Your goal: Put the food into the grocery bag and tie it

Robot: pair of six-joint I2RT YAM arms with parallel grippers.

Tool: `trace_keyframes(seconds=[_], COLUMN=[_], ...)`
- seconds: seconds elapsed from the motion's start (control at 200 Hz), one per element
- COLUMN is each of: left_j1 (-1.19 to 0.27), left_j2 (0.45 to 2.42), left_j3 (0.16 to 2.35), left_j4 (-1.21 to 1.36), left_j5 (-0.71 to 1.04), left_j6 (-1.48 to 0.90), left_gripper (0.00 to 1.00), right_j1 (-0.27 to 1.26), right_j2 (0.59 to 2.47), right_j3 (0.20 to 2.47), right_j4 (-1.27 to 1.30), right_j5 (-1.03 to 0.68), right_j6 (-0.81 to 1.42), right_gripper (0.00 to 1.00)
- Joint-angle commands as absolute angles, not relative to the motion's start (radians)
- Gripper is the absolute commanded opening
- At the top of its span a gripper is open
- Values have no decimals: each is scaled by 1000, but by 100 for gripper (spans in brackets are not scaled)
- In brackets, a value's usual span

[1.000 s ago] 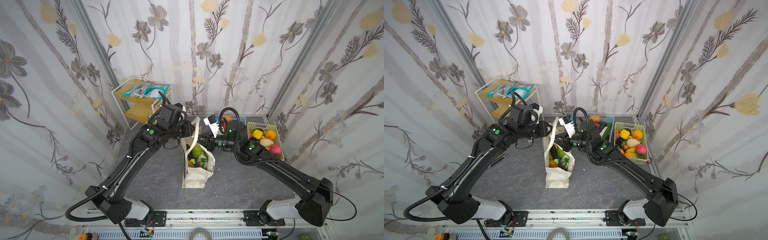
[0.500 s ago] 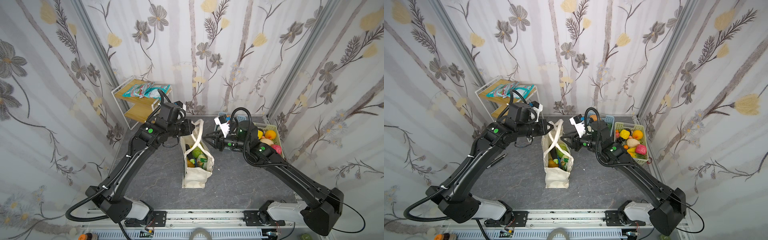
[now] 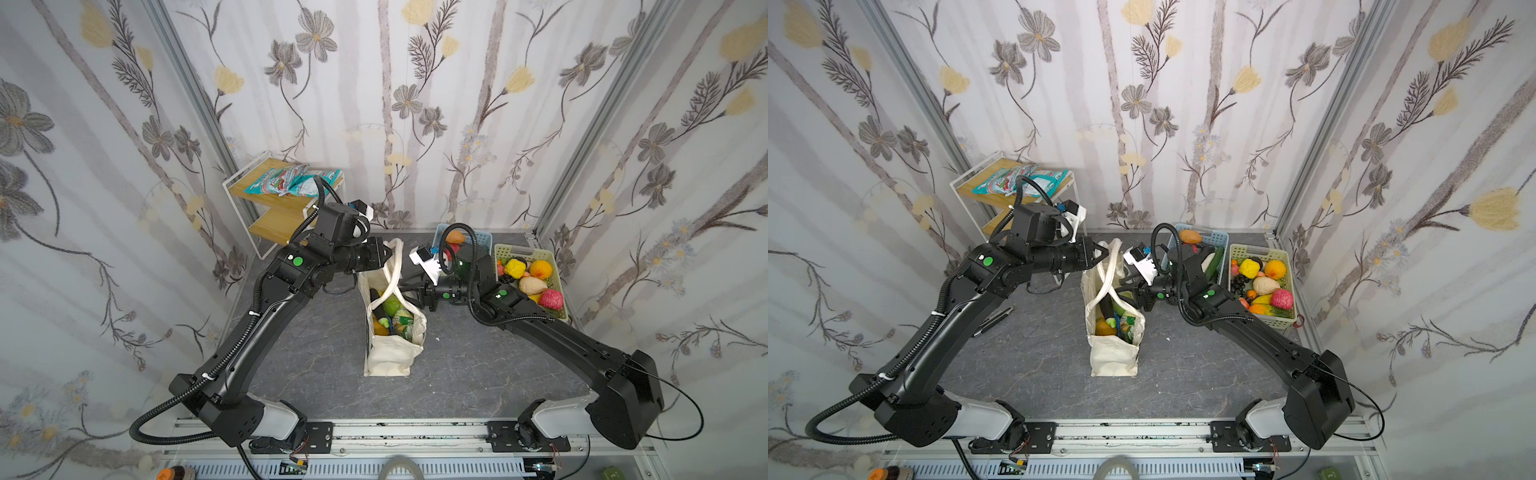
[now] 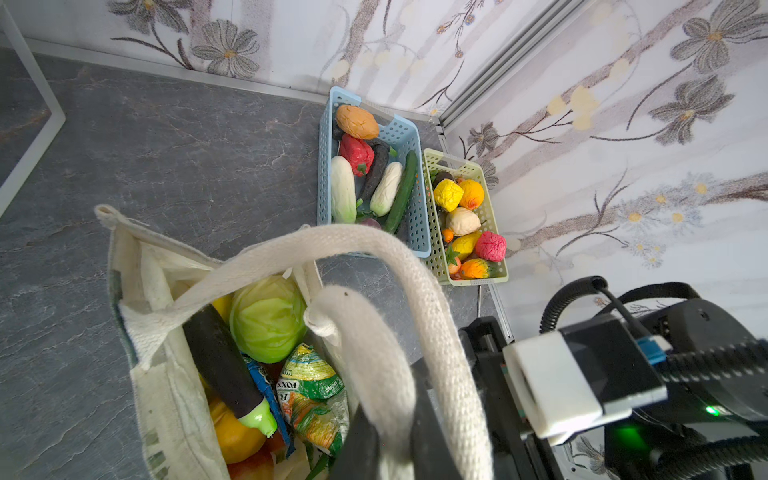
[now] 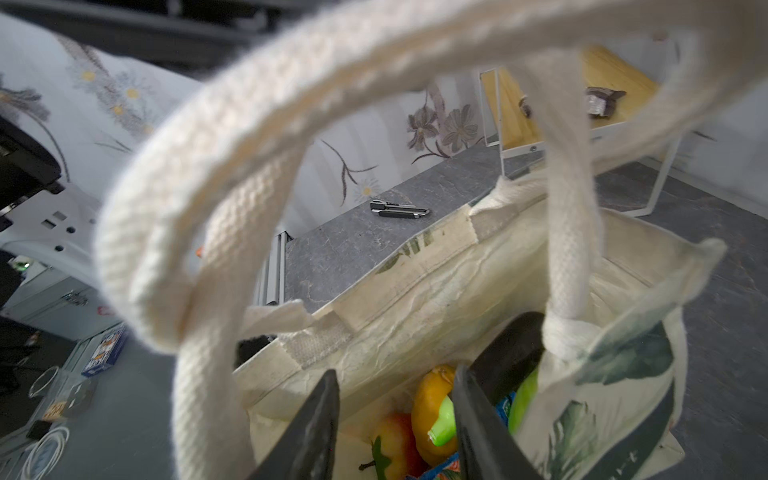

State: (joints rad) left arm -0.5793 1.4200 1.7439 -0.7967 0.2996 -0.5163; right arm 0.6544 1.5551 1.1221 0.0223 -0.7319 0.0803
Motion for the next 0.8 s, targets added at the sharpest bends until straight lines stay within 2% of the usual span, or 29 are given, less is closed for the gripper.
trace_keyframes(seconds=[0.0, 0.165, 0.39, 0.645, 0.794], left_j1=[-570, -566, -567, -568, -569], left_j2=[1420, 1451, 1510, 1519, 1511], left_j3=[1764, 1802, 1845, 1869, 1865], left_j4=[-746, -742, -693, -714, -725], left_j5=[344, 374, 458, 444, 454], left_j6=[-521, -519, -556, -563, -572], left_gripper=[11, 11, 11, 11, 11], right_j1=[661, 675, 703, 741, 753], right_j2=[1570, 1571, 1579, 1591, 1678], right_j3=[1123, 1098, 1087, 1053, 1044], right_j4=[133, 234, 318, 472, 595], right_j5=[-836, -893, -884, -812, -768], right_j6=[8, 15, 28, 60, 90], right_gripper=[50, 55, 60, 69, 70])
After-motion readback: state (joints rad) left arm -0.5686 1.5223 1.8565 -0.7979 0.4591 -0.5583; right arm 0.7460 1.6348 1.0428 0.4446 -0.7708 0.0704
